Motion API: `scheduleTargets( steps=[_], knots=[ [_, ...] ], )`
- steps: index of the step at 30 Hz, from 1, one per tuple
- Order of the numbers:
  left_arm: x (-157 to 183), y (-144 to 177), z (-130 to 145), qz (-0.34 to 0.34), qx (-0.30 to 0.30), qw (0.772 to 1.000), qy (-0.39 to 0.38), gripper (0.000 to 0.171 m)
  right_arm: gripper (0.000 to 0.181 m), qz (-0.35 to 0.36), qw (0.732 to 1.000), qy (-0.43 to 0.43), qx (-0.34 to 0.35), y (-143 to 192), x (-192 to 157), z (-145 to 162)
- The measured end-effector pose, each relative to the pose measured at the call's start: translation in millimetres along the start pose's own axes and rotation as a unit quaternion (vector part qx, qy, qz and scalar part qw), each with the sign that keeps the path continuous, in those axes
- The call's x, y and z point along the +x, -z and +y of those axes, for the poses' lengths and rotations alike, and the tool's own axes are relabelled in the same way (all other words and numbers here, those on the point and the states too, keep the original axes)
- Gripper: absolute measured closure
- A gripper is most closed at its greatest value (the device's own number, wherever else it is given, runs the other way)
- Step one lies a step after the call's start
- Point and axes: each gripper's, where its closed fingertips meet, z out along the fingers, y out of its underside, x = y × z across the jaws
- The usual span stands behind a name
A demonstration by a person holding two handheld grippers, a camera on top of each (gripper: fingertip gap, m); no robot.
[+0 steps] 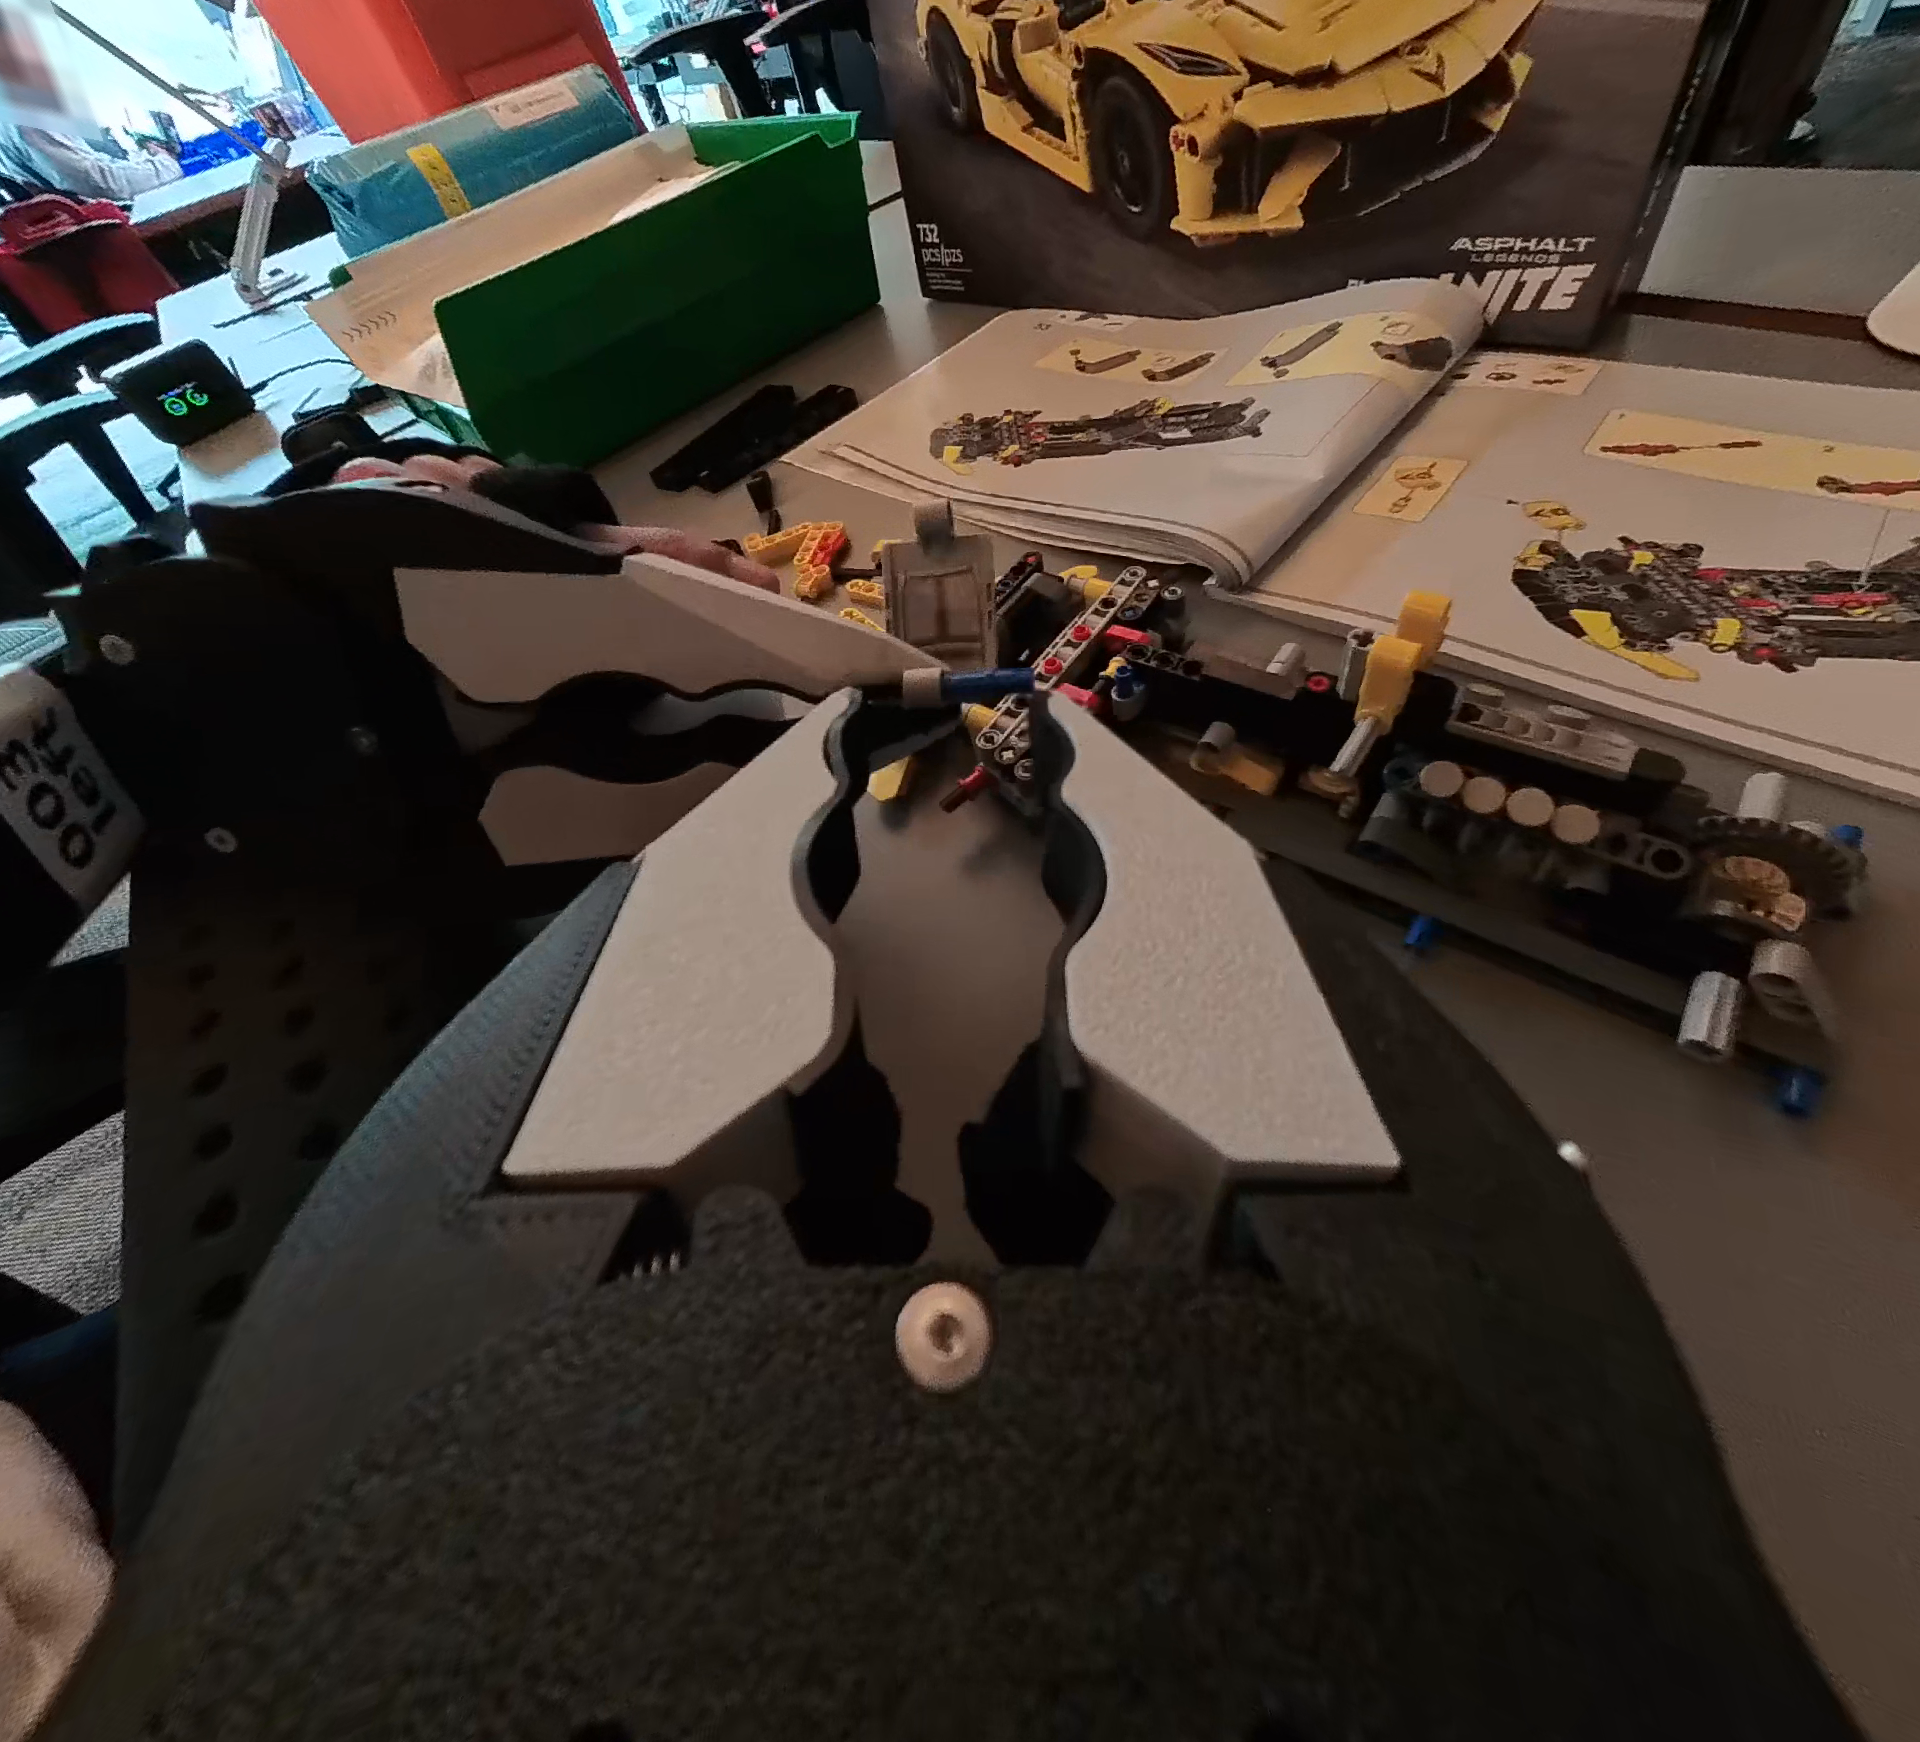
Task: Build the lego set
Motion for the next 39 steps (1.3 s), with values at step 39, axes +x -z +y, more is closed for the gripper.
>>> scheduleTargets(
  steps=[39],
  knots=[
    [0,9,-8,0.003,0.043,0.999,-0.011,0.171,0.148,-0.061,0.998,0.008,0.026,2,-6,-3]
  ],
)
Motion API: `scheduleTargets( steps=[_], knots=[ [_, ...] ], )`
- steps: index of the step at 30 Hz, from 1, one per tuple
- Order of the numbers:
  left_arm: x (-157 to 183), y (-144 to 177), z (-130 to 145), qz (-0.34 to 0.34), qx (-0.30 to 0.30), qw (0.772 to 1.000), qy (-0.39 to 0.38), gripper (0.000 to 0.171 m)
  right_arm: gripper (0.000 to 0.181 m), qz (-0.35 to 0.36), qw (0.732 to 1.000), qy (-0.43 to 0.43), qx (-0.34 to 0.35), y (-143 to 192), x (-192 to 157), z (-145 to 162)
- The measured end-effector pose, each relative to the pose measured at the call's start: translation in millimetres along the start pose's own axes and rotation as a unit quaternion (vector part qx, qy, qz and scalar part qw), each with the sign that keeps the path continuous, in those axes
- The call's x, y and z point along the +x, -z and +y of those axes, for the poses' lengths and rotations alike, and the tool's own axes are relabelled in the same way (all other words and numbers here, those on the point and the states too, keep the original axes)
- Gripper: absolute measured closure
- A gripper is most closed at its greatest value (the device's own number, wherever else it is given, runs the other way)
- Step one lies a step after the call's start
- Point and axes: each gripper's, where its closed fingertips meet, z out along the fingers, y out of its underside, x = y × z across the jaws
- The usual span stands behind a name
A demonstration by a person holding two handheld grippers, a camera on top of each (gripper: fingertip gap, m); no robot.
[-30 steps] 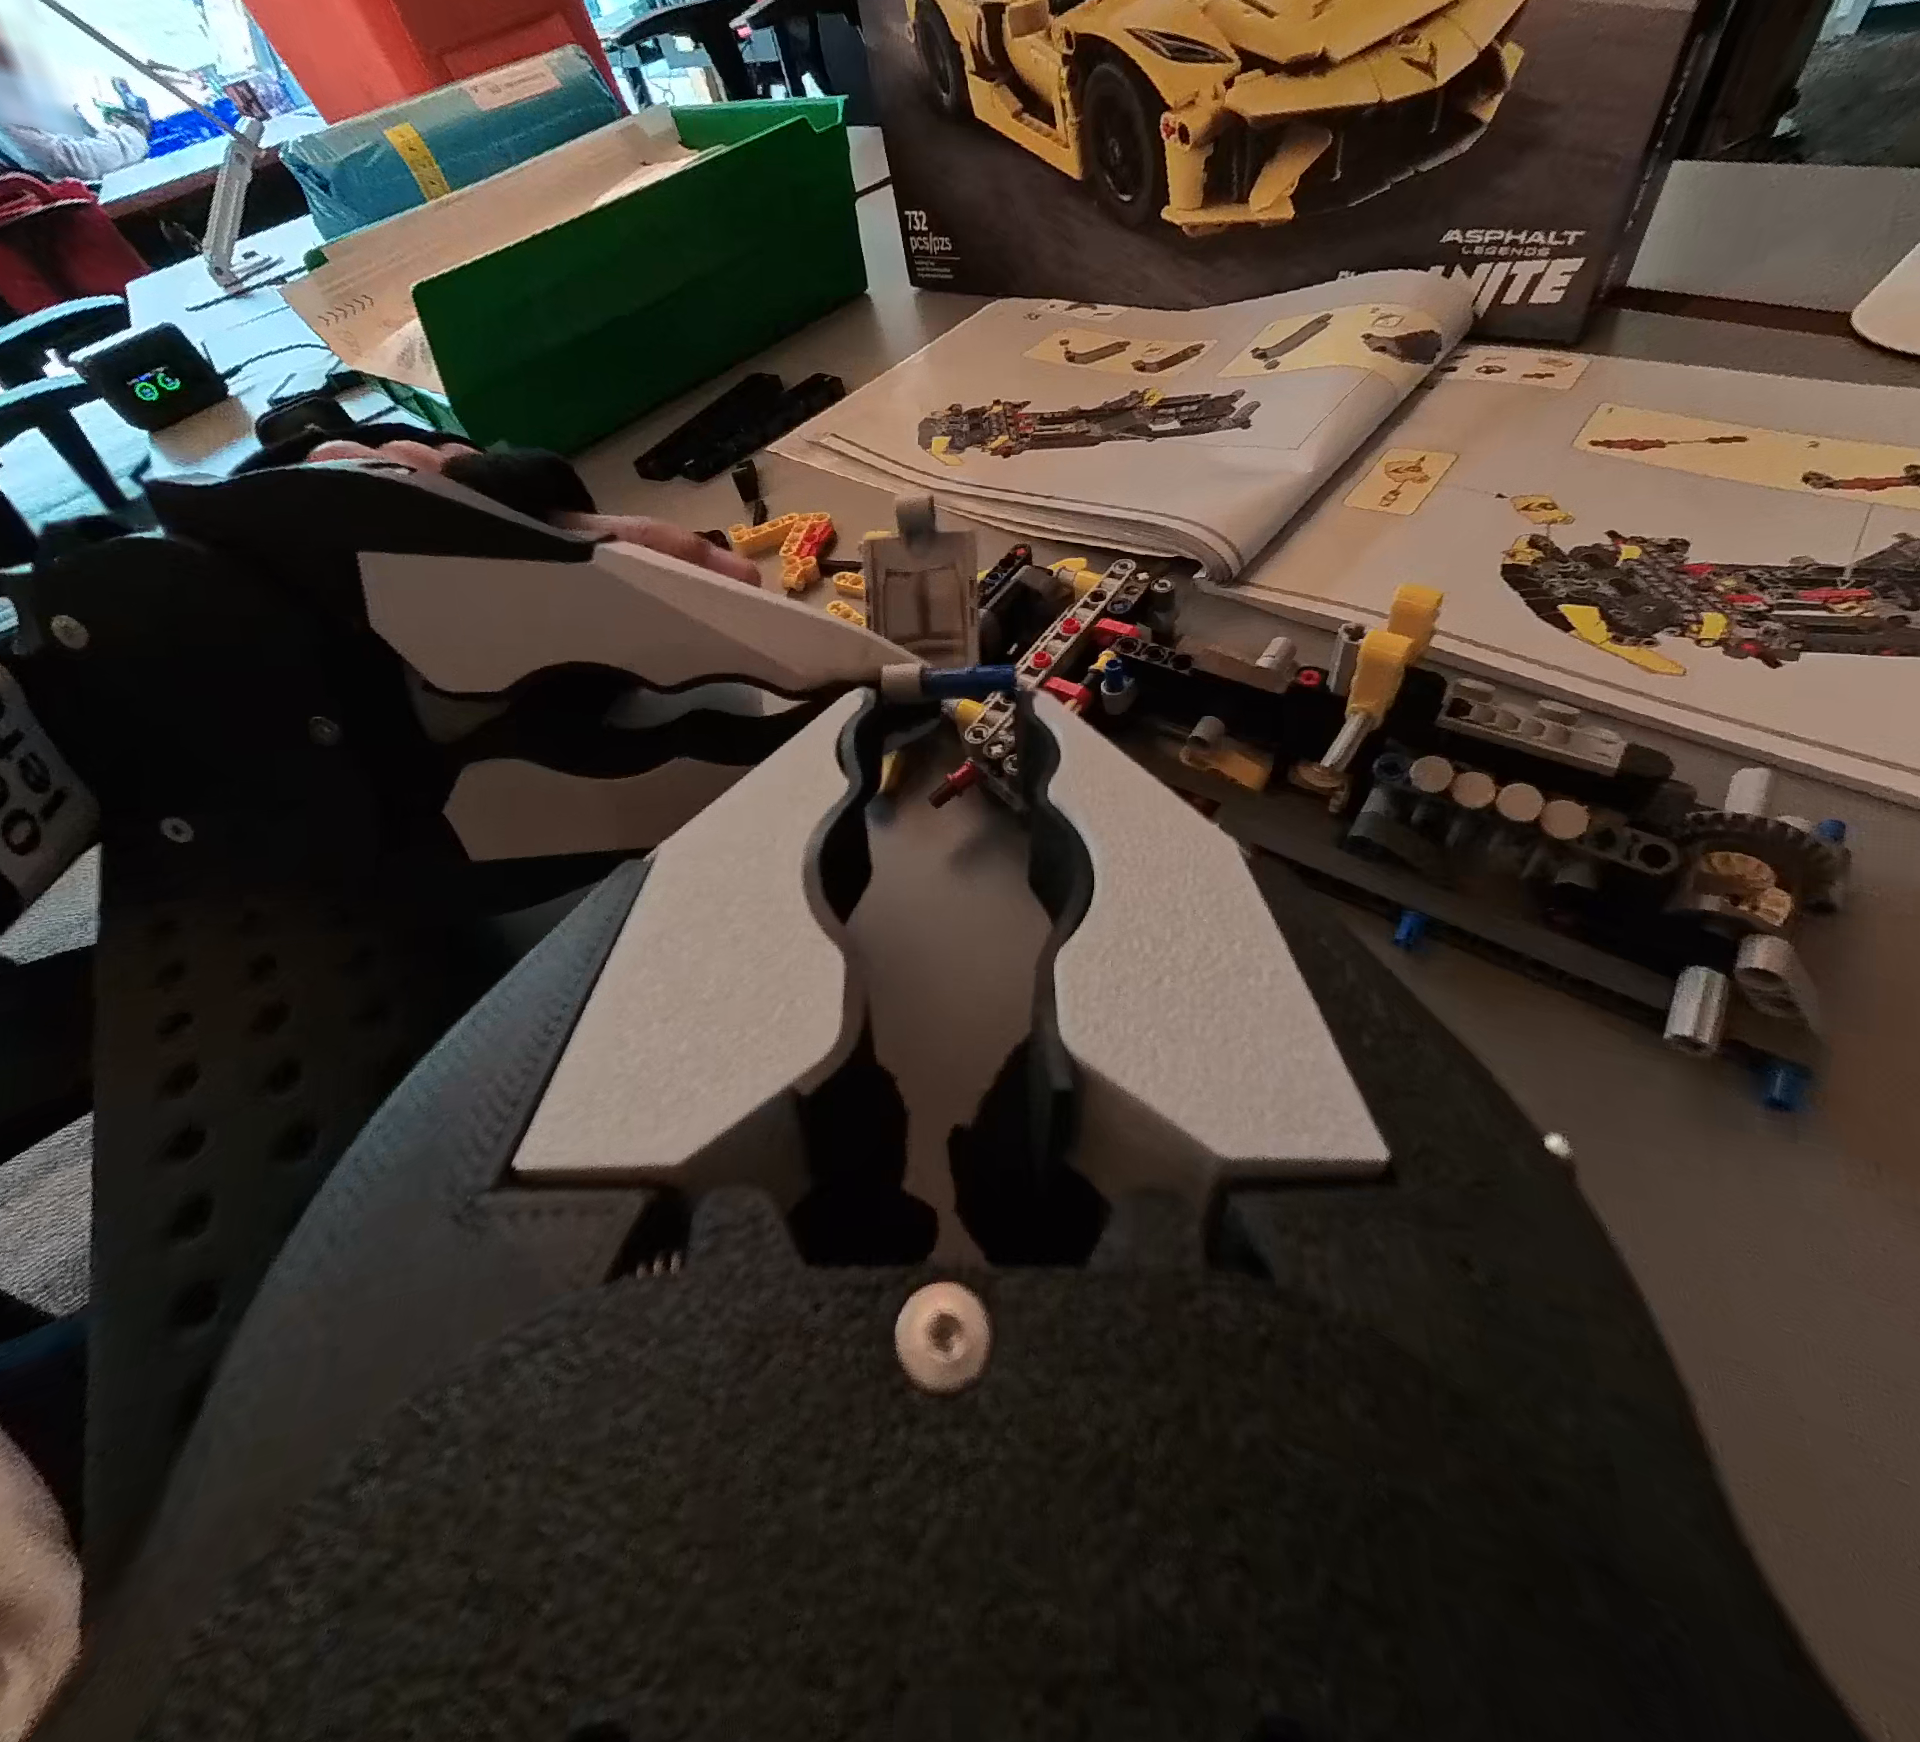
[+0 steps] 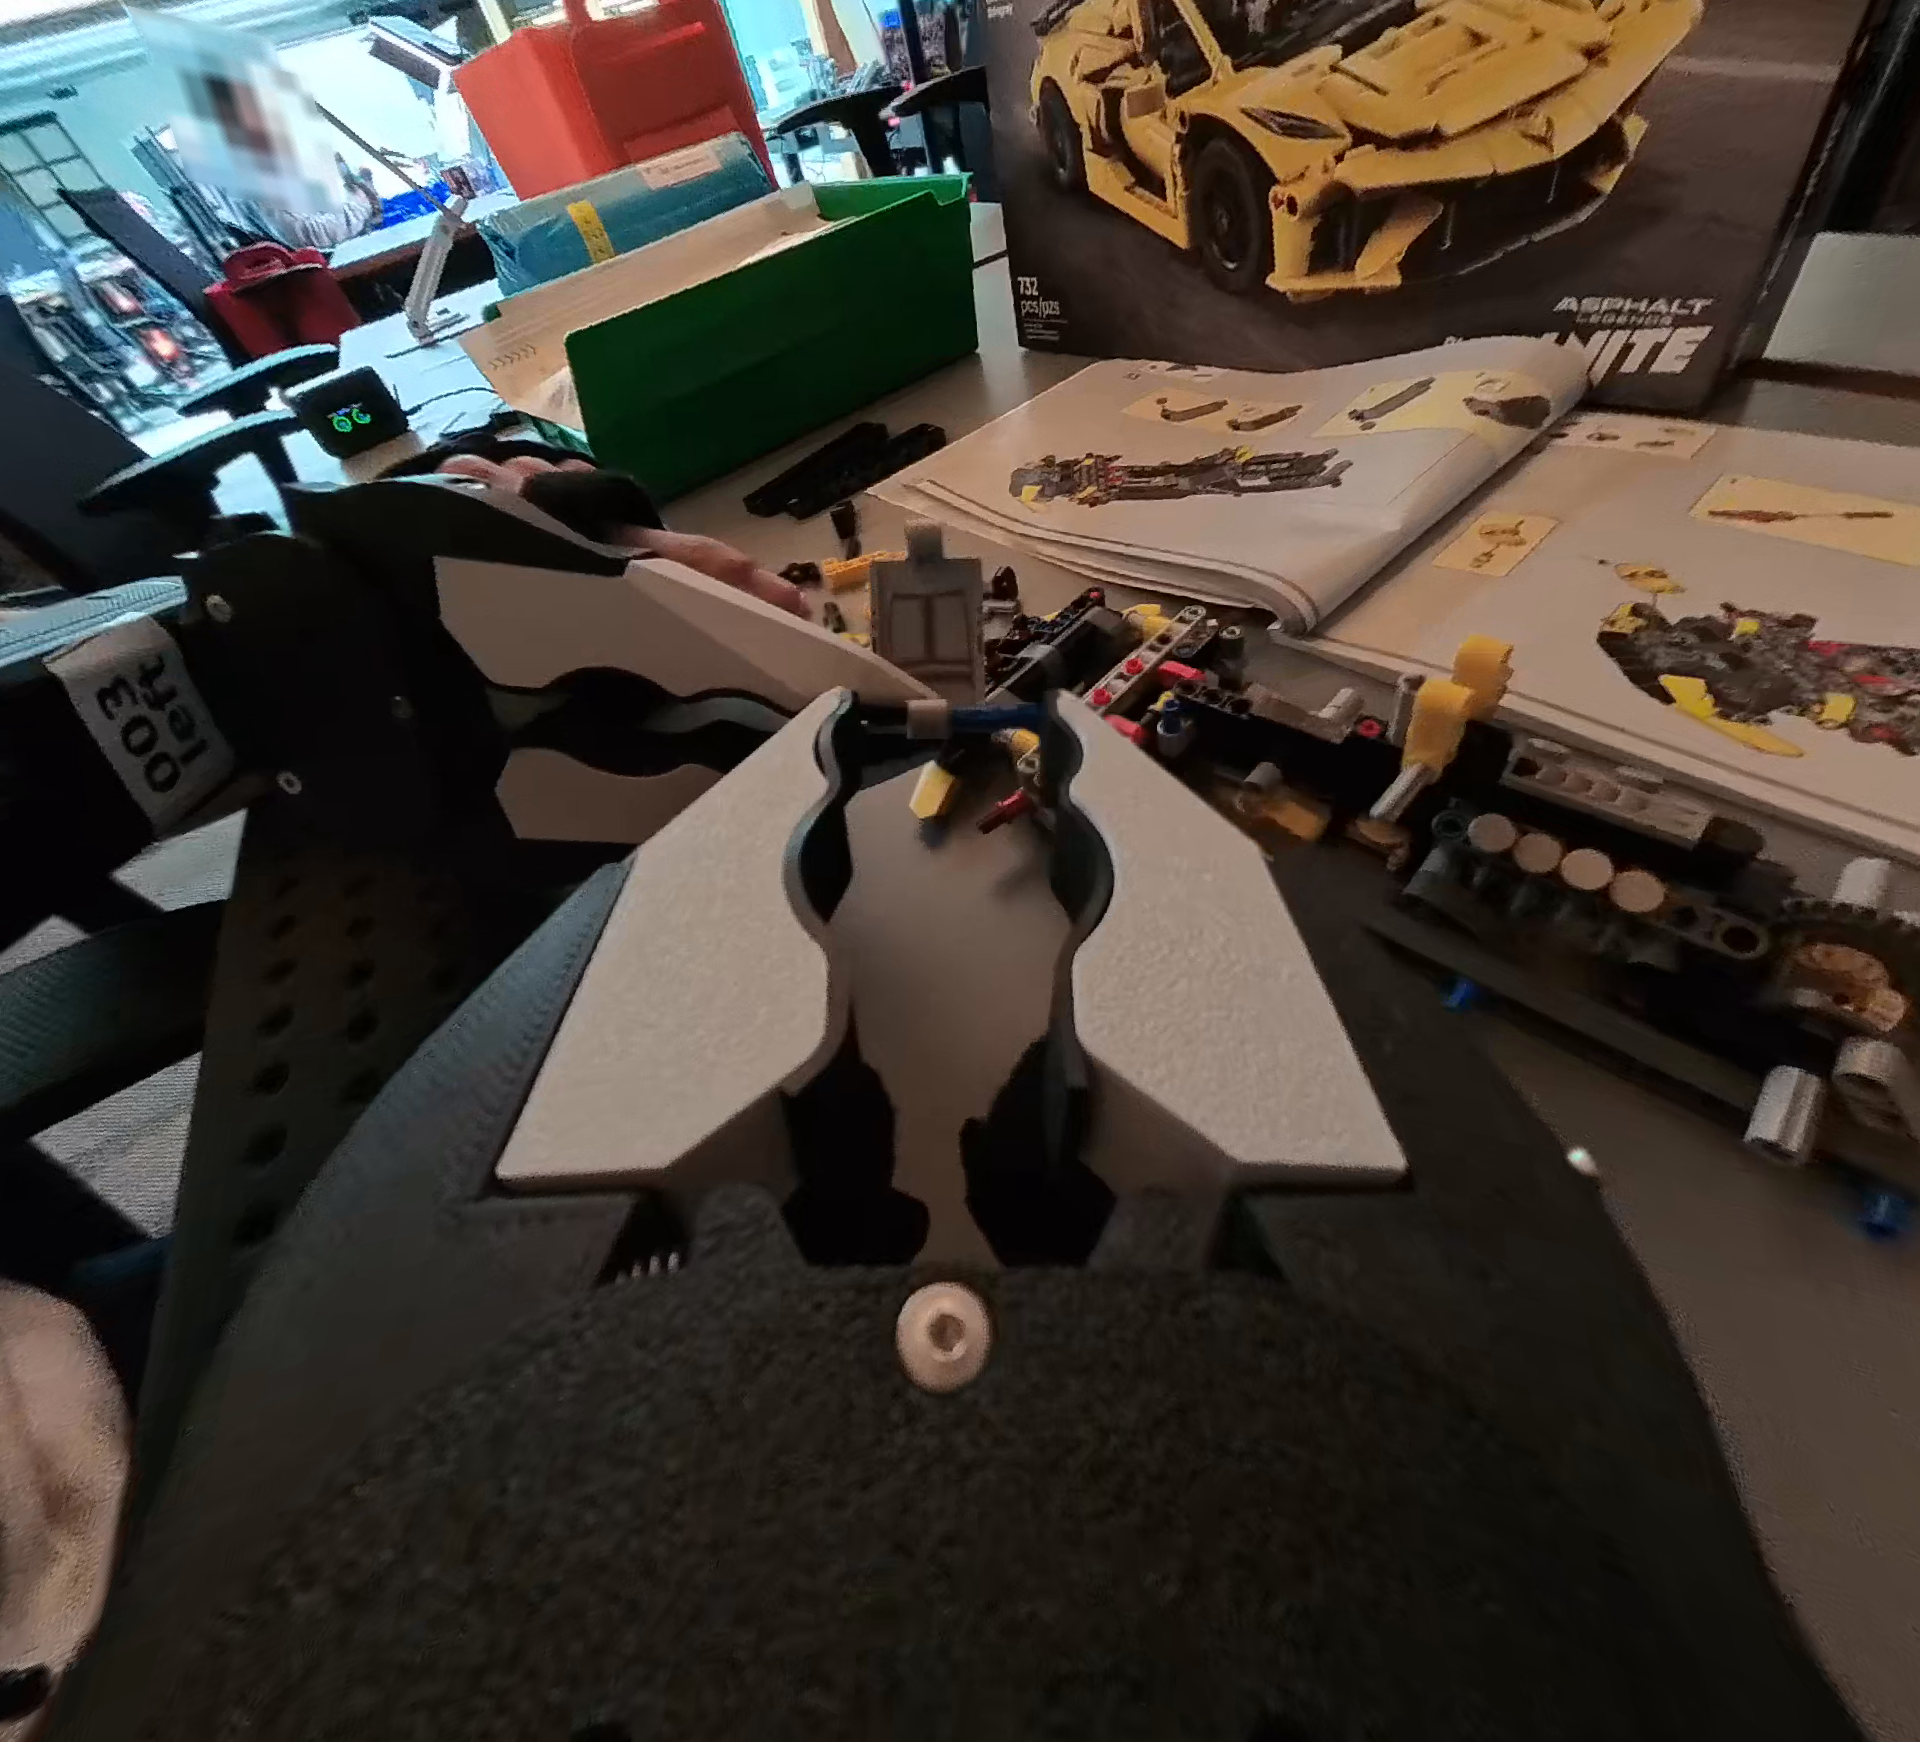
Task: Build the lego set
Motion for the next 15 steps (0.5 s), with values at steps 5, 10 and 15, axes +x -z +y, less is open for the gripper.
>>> scheduleTargets(
  steps=[5,10,15],
  knots=[
    [0.2,0.1,-0.2,0.001,0.001,1.000,0.003,0.171,0.146,-0.006,1.000,-0.013,-0.001,0.0,1.0,0.8],
    [1.8,0.8,-2.5,0.004,0.005,1.000,0.003,0.171,0.157,0.006,1.000,-0.014,-0.011,0.8,2.4,3.7],
    [2.9,0.3,-2.6,0.010,0.004,1.000,0.010,0.171,0.158,0.007,1.000,-0.023,-0.017,1.1,2.7,5.3]
  ],
)
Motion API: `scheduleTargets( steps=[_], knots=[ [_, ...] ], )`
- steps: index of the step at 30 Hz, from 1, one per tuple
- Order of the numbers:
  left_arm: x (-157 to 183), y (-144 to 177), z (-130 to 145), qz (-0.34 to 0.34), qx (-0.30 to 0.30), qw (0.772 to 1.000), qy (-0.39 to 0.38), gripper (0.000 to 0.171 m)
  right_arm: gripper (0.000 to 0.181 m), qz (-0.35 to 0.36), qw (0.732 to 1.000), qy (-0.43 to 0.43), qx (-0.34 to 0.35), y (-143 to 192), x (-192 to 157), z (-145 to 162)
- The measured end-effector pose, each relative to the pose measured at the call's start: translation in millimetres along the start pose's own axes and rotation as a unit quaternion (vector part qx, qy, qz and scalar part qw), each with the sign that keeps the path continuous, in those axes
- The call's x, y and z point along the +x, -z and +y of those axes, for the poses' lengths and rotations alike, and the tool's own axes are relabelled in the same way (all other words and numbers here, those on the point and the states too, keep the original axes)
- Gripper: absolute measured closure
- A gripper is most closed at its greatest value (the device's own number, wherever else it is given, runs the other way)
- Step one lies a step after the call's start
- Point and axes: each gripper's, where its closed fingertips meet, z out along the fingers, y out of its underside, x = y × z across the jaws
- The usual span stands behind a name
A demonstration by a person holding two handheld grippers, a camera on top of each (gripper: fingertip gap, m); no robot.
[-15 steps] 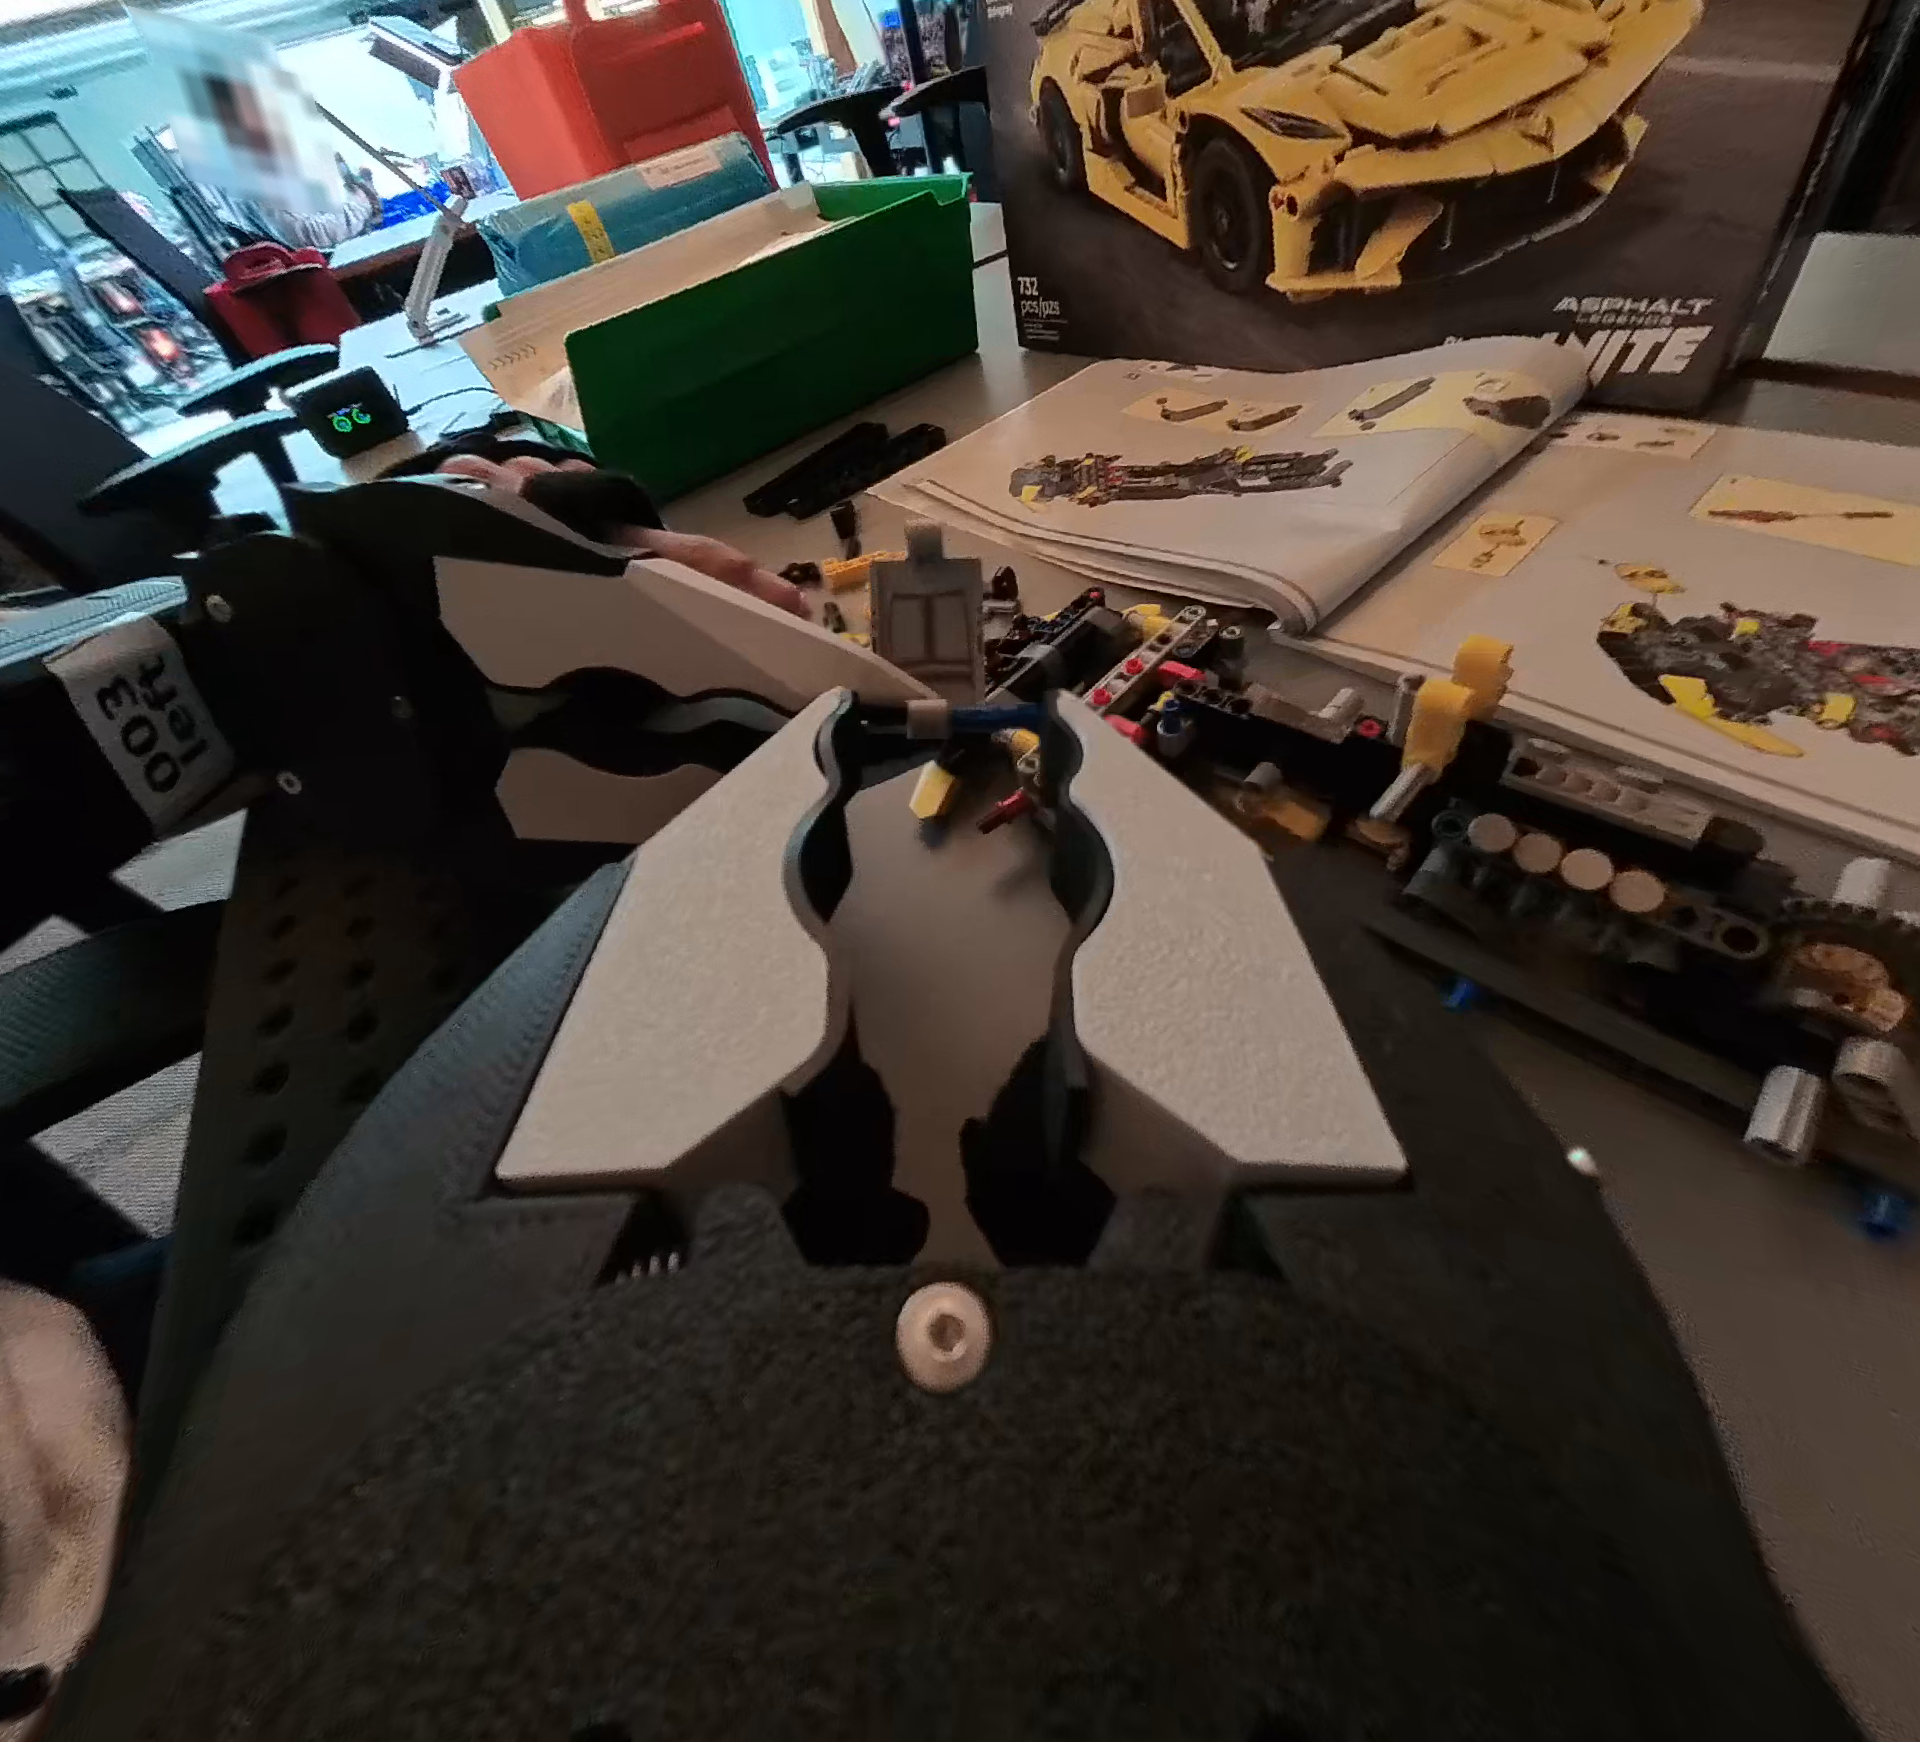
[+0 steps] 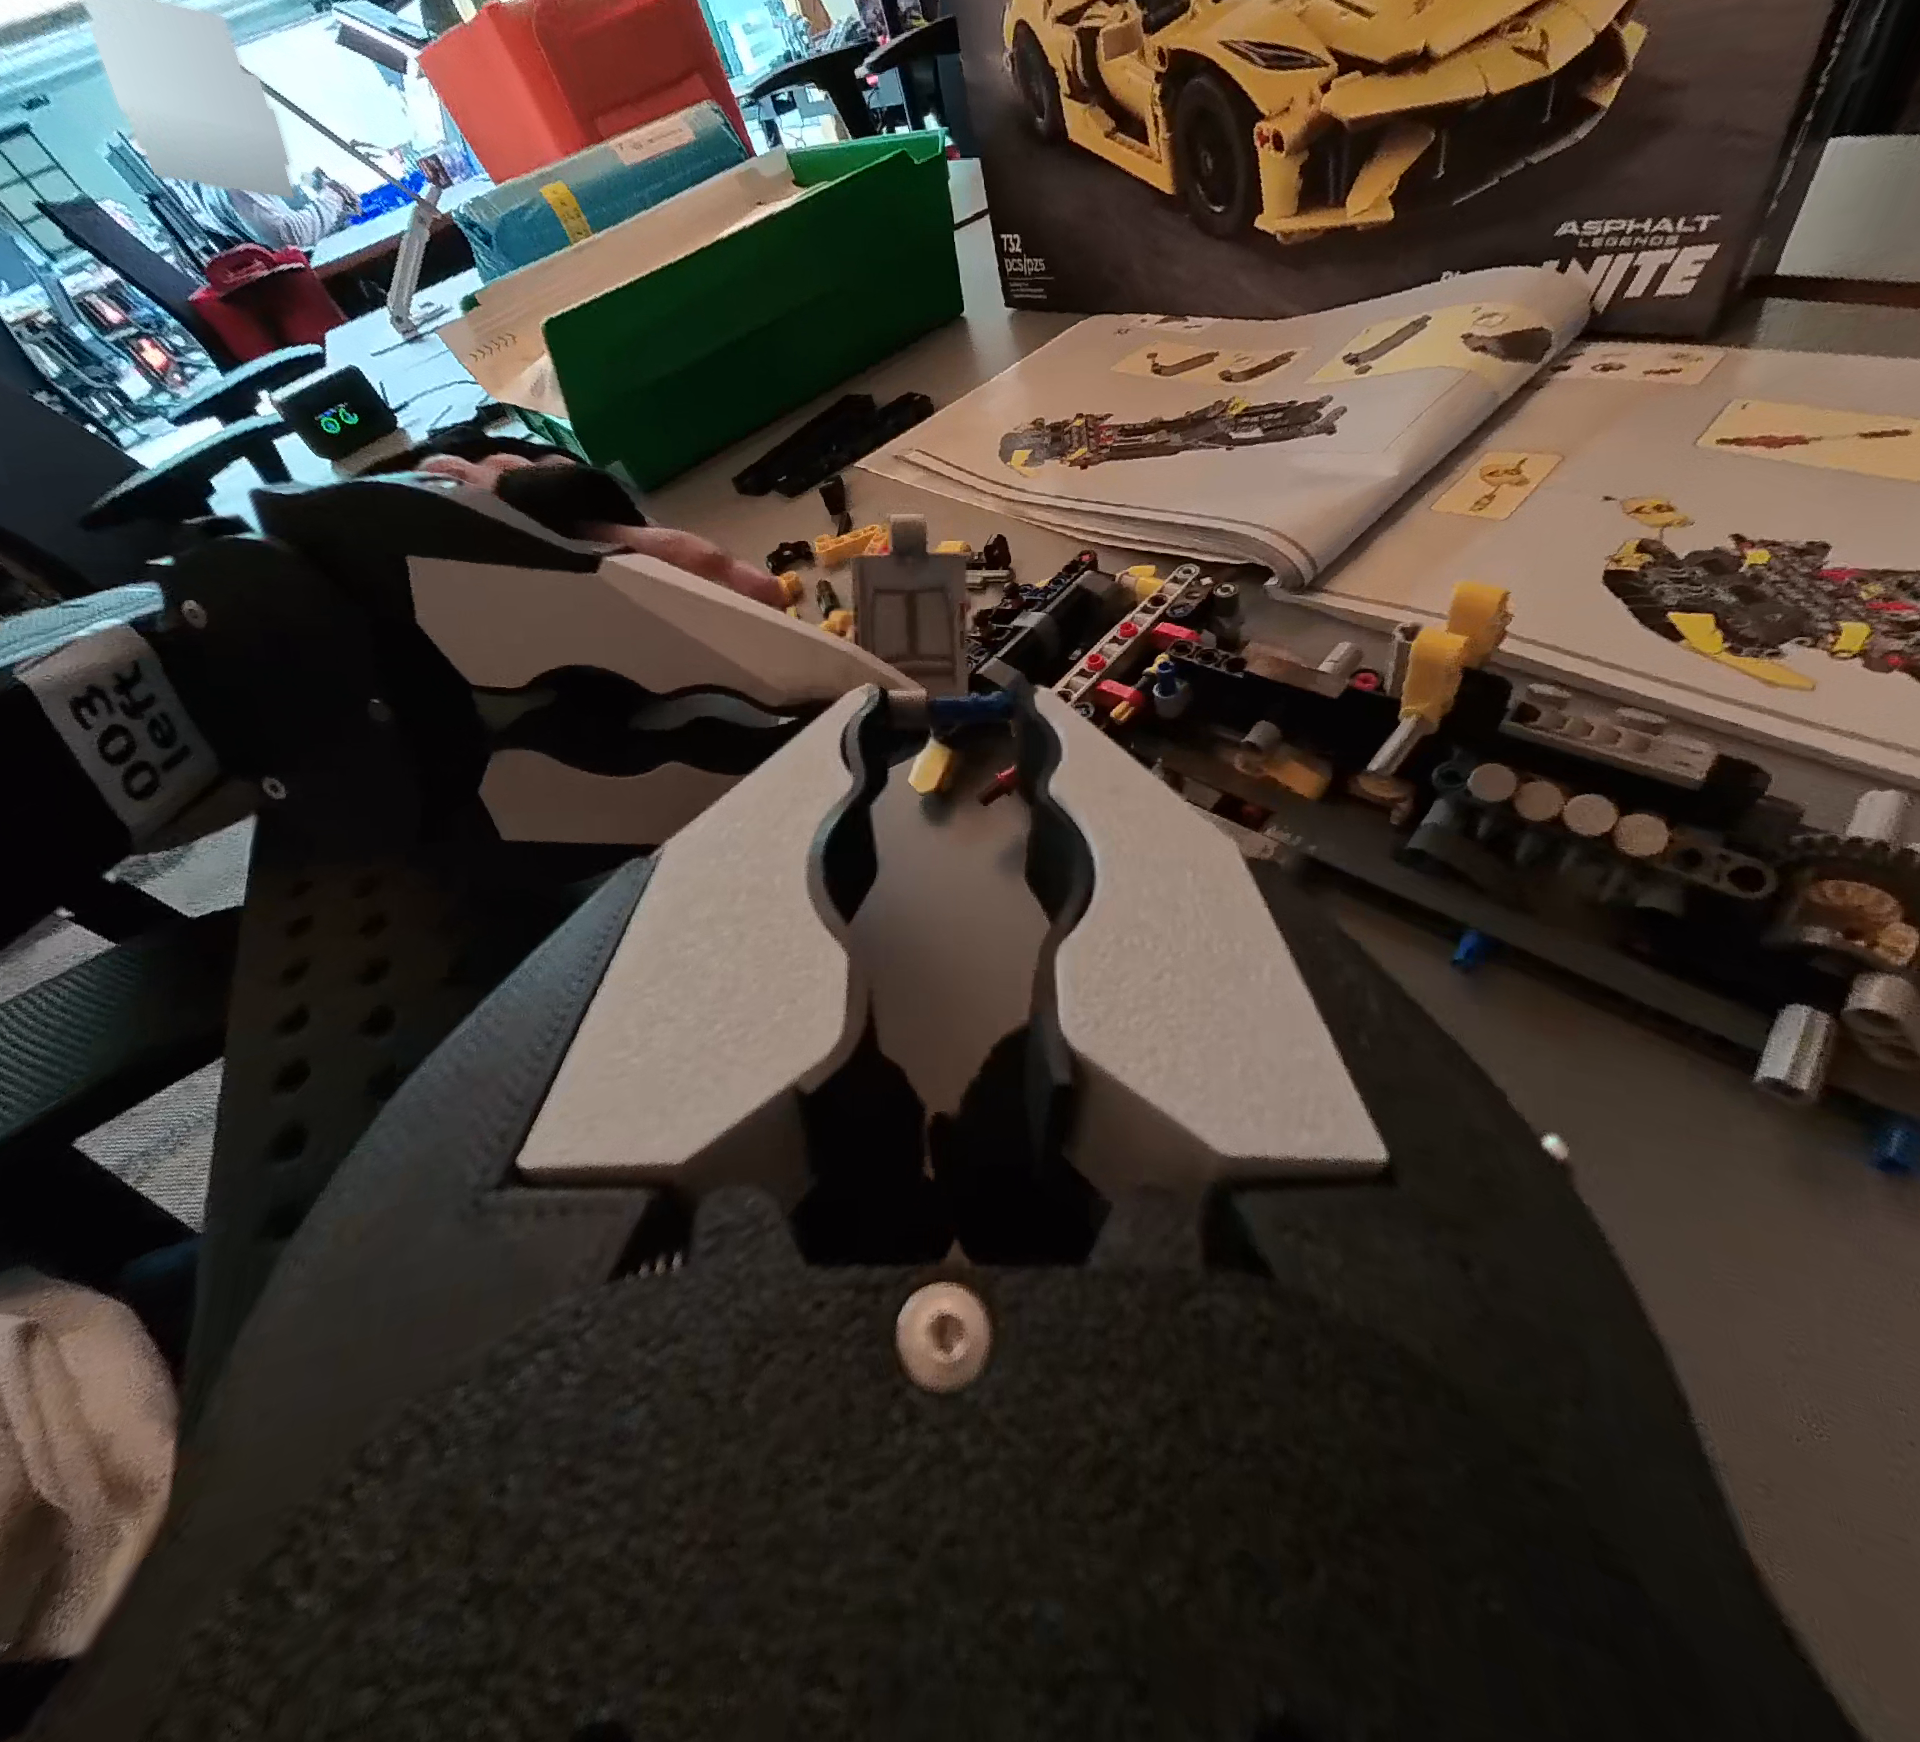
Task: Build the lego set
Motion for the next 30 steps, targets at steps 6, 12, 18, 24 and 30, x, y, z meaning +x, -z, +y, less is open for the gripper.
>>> scheduleTargets(
  steps=[6,12,18,24,30],
  knots=[
    [1,-1,0,-0.001,-0.002,1.000,-0.006,0.171,0.158,0.008,1.000,0.008,-0.010,1,1,2],
    [5,-4,1,0.015,0.000,1.000,0.023,0.171,0.159,0.014,0.999,0.032,-0.018,2,4,2],
    [-26,3,13,0.024,0.018,0.978,0.205,0.130,0.159,0.086,0.990,0.111,0.005,16,24,-11],
    [-26,1,-3,0.239,0.099,0.751,0.608,0.135,0.159,0.101,0.971,0.209,0.049,22,5,-29],
    [-22,2,-1,0.264,0.104,0.725,0.627,0.168,0.159,0.091,0.972,0.215,0.031,18,2,-22]
  ],
)
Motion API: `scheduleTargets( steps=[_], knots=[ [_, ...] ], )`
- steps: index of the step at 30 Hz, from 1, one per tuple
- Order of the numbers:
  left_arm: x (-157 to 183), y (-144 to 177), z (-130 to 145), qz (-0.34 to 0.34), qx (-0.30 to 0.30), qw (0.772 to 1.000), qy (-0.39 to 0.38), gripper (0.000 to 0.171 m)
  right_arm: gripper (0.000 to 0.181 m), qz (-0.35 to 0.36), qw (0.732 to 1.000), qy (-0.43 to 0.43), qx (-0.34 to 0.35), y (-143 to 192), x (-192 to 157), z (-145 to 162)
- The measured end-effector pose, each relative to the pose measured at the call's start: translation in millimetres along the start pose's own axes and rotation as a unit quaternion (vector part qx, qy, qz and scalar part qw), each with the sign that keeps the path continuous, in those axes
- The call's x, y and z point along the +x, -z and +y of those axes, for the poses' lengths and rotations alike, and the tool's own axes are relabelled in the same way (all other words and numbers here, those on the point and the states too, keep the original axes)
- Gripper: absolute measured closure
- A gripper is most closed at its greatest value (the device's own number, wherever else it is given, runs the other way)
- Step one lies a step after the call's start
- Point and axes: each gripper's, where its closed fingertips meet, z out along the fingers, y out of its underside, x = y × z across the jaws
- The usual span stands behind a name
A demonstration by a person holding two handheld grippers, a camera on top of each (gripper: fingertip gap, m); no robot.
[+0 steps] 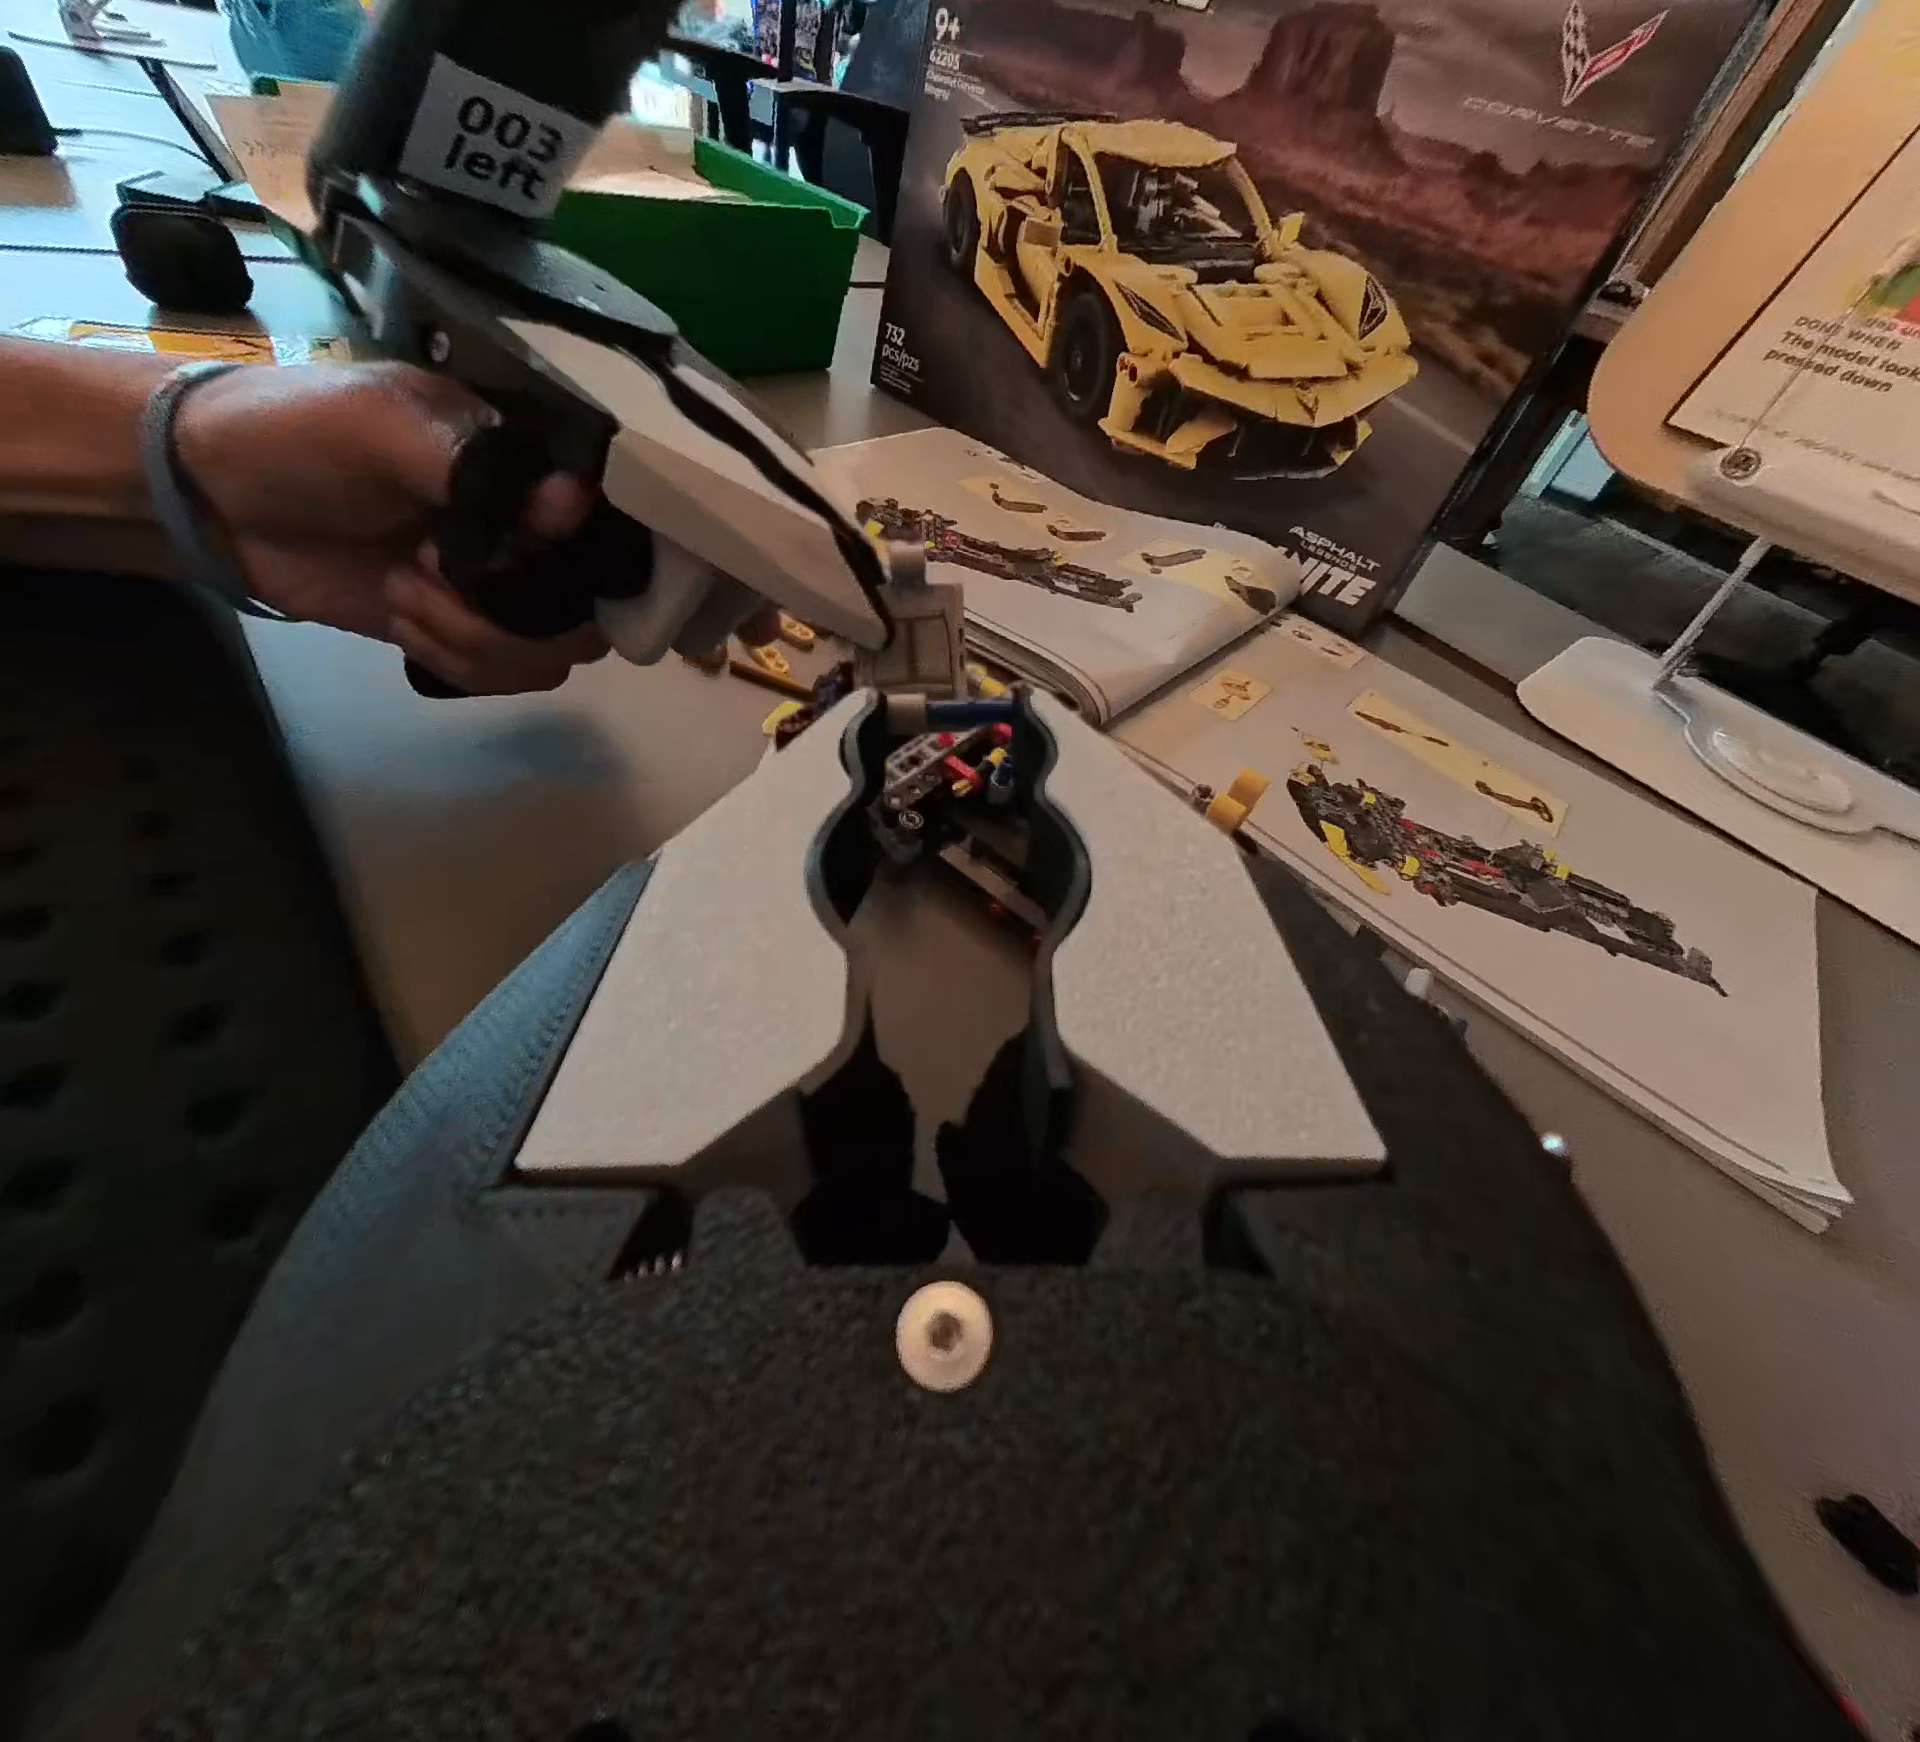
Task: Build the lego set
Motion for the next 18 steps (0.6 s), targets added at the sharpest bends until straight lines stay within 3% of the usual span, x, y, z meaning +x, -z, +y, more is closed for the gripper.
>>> scheduleTargets(
  steps=[4,9,13,18],
  knots=[
    [-18,0,3,-0.090,-0.016,0.993,-0.078,0.171,0.156,-0.023,0.995,-0.053,-0.079,-9,-5,25],
    [-28,0,2,-0.171,-0.026,0.976,-0.133,0.171,0.115,0.002,0.979,-0.112,-0.170,-19,-4,54],
    [-25,-6,5,-0.186,-0.022,0.978,-0.087,0.171,0.119,0.036,0.978,-0.096,-0.179,-29,-6,51],
    [-23,-9,6,-0.207,-0.026,0.975,-0.082,0.171,0.145,0.099,0.974,-0.030,-0.204,-28,6,52]
  ],
)
